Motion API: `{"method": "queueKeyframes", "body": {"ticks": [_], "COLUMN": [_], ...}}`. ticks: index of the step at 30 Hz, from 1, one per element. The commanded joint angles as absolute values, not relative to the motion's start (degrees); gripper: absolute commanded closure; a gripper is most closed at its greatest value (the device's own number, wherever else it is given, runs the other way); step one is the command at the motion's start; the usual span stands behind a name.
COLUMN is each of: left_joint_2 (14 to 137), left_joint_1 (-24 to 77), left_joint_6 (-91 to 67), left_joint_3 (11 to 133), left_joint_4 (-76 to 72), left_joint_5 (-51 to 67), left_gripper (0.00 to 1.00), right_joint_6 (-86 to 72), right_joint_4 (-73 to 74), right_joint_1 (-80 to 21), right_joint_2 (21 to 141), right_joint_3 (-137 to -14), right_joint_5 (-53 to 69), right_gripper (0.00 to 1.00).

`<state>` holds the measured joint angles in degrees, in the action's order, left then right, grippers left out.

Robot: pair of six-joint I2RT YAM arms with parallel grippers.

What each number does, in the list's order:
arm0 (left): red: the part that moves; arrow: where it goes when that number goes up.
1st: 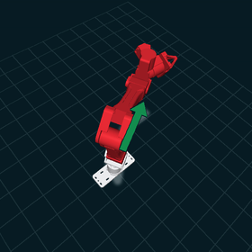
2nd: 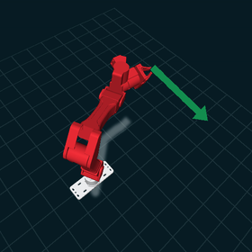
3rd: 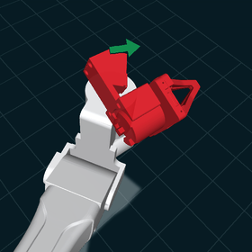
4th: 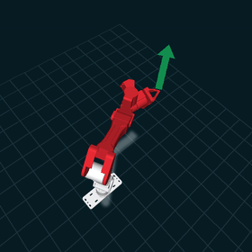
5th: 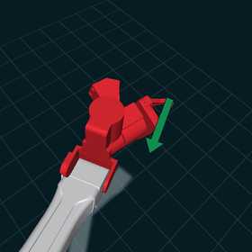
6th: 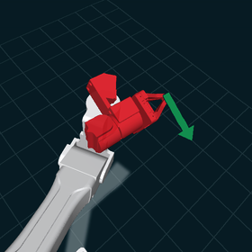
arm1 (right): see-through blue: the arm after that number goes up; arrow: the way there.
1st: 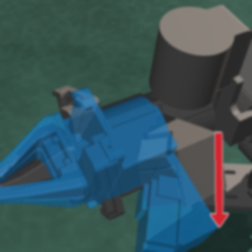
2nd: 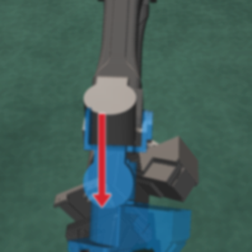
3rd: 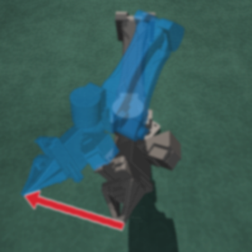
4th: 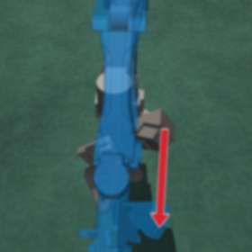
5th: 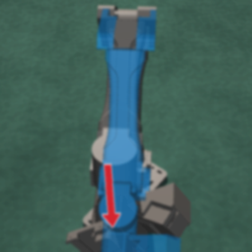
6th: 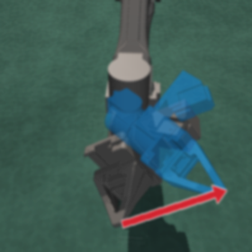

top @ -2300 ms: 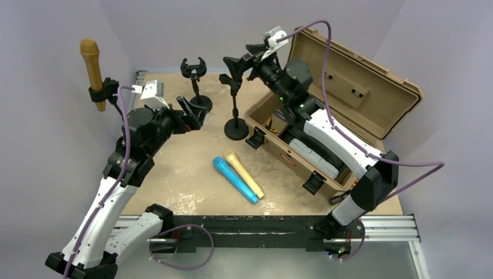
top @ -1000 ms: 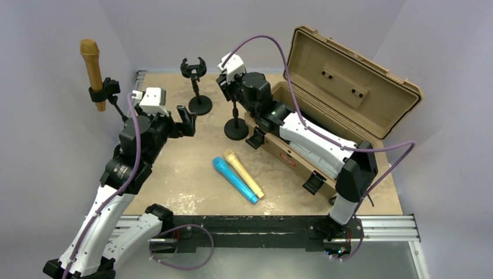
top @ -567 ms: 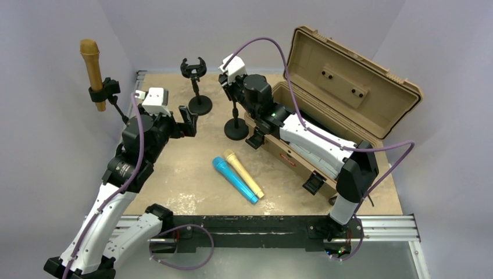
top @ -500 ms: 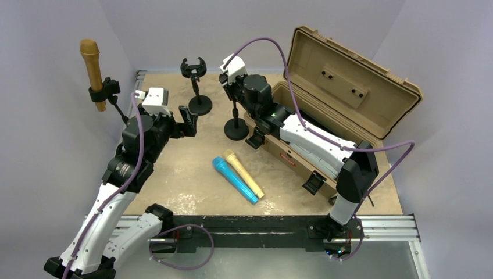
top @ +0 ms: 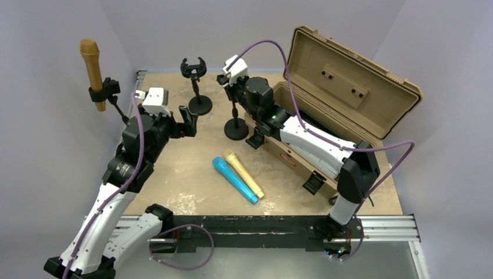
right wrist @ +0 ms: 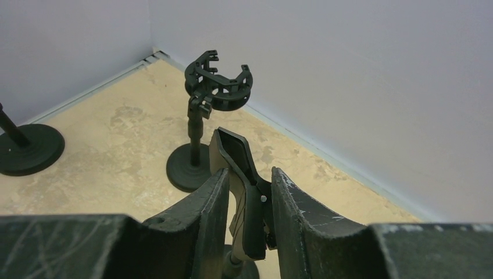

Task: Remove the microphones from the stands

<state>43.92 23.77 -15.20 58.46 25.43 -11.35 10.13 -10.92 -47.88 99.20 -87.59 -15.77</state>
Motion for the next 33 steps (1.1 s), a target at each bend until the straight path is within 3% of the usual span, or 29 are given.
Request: {"method": "queueKeyframes", "body": {"ticks": [1, 33], "left_joint_2": [43.68, 44.56], "left_joint_1": [24.06, 24.08], "left_joint_6": [-14.30, -15.31], "left_joint_3": [58.28, 57.60], "left_joint_4": [24.15, 23.49], "left_joint_5": [-11.62, -9.96], "left_gripper": [0.00, 0.00], "right_joint_6": [5.88, 2.57], "right_joint_4": [-0.18, -4.93], "right_joint_1": [-48.73, -49.55], "right_joint_2": [101.01, 100.70], "right_joint_3": [-82.19, -71.39], "right_joint_5": [-12.76, -10.01], "right_gripper": [0.70, 0.69]}}
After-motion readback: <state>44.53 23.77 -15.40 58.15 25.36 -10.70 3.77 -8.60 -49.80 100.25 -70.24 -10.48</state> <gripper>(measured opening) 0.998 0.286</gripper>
